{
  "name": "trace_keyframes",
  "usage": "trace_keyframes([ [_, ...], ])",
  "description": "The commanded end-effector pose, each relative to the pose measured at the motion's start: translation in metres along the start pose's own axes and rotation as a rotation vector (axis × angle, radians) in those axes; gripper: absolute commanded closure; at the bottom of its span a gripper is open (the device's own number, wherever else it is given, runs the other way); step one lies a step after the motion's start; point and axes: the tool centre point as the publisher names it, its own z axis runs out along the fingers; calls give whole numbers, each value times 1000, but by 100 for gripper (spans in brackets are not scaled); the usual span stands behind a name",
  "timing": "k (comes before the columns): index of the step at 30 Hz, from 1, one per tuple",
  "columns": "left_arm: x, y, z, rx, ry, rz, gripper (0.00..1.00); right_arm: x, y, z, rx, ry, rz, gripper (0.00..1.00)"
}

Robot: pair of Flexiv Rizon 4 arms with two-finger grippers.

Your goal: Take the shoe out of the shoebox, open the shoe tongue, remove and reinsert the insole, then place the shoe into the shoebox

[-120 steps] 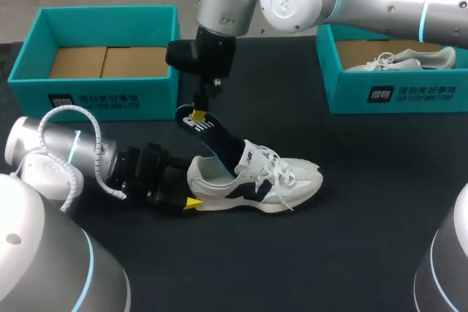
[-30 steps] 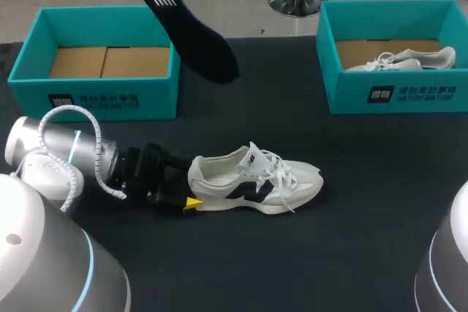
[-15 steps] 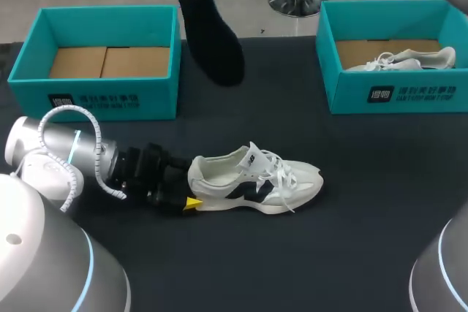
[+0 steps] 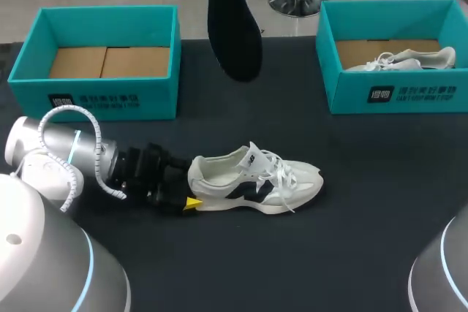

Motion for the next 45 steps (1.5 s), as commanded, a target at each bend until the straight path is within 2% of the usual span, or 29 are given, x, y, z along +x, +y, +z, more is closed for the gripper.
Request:
trace_keyframes([
  [1, 1, 3, 1, 0, -2, 1, 100, -13, 10, -8, 20, 52, 22, 100],
  [5, 1, 3, 1, 0, -2, 1, 100, -14, 13, -13, 22, 64, 38, 100],
  [7, 1, 3, 1, 0, -2, 1, 100, -16, 16, -16, 81, 42, -6, 100],
  [13, 1, 3, 1, 0, -2, 1, 100, -16, 16, -16, 81, 42, -6, 100],
  [14, 1, 3, 1, 0, -2, 1, 78, -16, 16, -16, 81, 42, -6, 100],
  [16, 1, 3, 1, 0, -2, 1, 0, -16, 16, -16, 81, 42, -6, 100],
  [26, 3, 4, -3, -3, -16, 2, 0, -16, 16, -16, 81, 42, -6, 100],
  [35, 1, 0, -25, -51, -44, 53, 0, -16, 16, -16, 81, 42, -6, 100],
  [39, 0, -2, -38, -106, -28, 88, 0, -16, 16, -16, 81, 42, -6, 100],
  [45, -2, -15, -67, -261, 28, 132, 0, -16, 16, -16, 81, 42, -6, 100],
])
